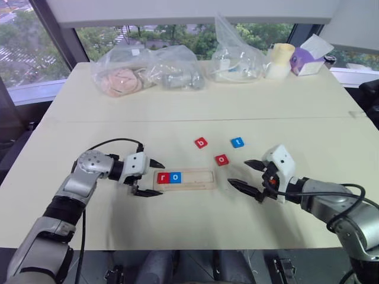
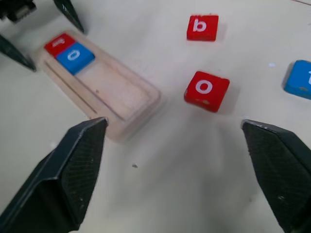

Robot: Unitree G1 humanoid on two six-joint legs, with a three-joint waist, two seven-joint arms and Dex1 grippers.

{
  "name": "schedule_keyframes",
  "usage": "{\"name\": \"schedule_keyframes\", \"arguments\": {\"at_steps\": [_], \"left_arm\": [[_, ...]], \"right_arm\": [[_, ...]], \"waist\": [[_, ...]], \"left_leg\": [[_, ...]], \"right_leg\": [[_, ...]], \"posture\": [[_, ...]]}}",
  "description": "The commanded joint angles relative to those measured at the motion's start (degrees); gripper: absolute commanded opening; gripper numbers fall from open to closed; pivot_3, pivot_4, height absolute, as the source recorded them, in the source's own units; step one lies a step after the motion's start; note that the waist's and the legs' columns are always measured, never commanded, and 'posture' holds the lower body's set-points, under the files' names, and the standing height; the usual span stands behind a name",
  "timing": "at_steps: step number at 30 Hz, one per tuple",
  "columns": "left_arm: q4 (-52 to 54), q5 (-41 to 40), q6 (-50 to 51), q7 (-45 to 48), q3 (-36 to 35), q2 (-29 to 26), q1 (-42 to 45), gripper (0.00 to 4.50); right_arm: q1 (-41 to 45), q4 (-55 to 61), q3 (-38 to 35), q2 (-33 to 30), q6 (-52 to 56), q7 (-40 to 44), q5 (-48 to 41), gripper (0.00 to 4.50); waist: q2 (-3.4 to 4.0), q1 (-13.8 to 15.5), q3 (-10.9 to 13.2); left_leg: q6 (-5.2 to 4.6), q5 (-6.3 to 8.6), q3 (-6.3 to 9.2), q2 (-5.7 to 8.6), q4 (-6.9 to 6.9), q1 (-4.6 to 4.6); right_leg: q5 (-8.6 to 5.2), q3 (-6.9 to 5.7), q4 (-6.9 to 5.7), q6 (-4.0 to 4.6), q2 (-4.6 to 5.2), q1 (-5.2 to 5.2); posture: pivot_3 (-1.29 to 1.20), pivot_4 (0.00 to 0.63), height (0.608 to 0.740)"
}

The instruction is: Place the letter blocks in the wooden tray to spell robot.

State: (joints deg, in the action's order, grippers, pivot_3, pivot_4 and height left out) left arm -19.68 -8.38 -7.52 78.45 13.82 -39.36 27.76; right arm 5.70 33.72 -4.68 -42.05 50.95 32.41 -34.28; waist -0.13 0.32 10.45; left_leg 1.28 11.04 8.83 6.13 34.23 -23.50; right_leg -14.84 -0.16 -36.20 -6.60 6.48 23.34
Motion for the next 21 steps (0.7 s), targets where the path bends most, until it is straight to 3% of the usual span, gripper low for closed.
{"name": "schedule_keyframes", "arguments": {"at_steps": [1, 5, 8, 14, 21], "left_arm": [[4.99, -4.51, 7.70, 1.96, -4.82, -4.48, 0.45, 4.47], [8.48, -8.60, 18.42, 4.26, -8.78, -11.42, -0.49, 4.47], [7.52, -12.49, 25.91, 0.22, -15.50, -13.99, 0.10, 4.47], [23.76, -23.17, 39.90, -14.14, -28.23, -9.55, -5.54, 4.47], [37.22, -27.81, 46.73, -26.61, -34.86, -5.56, -13.49, 4.47]], "right_arm": [[7.94, 0.62, 2.19, 3.35, 3.17, -3.62, -0.68, 4.50], [18.67, -4.93, 6.89, 10.39, 7.67, -8.50, 0.95, 4.50], [28.40, -17.53, 10.32, 20.26, 8.60, -14.03, 4.60, 4.50], [35.76, -34.71, 15.35, 28.27, 2.24, -16.71, 13.52, 4.50], [40.83, -43.72, 14.71, 31.12, -1.65, -17.14, 18.18, 4.50]], "waist": [[-0.05, -0.57, 0.04], [-0.11, -1.56, 0.07], [-0.08, -1.90, 0.08], [-0.07, -1.14, 0.09], [-0.06, -1.59, 0.10]], "left_leg": [[0.00, 0.00, 0.01, -0.02, 0.00, 0.01], [0.00, 0.00, 0.08, -0.09, -0.05, 0.00], [0.00, 0.00, 0.07, -0.09, -0.11, 0.02], [0.08, -0.03, 0.22, 0.01, -0.14, 0.01], [0.22, -0.11, 0.15, -0.10, -0.17, -0.02]], "right_leg": [[0.00, 0.00, -0.01, 0.00, -0.01, 0.01], [0.01, -0.01, -0.13, -0.01, -0.07, 0.10], [0.02, 0.00, -0.14, -0.01, -0.21, 0.16], [0.12, 0.02, -0.12, -0.09, -0.23, 0.14], [0.25, 0.08, -0.18, 0.02, -0.35, 0.26]], "posture": [[0.00, 0.150, 0.740], [0.00, 0.150, 0.740], [0.00, 0.150, 0.740], [0.00, 0.150, 0.740], [0.00, 0.150, 0.740]]}}
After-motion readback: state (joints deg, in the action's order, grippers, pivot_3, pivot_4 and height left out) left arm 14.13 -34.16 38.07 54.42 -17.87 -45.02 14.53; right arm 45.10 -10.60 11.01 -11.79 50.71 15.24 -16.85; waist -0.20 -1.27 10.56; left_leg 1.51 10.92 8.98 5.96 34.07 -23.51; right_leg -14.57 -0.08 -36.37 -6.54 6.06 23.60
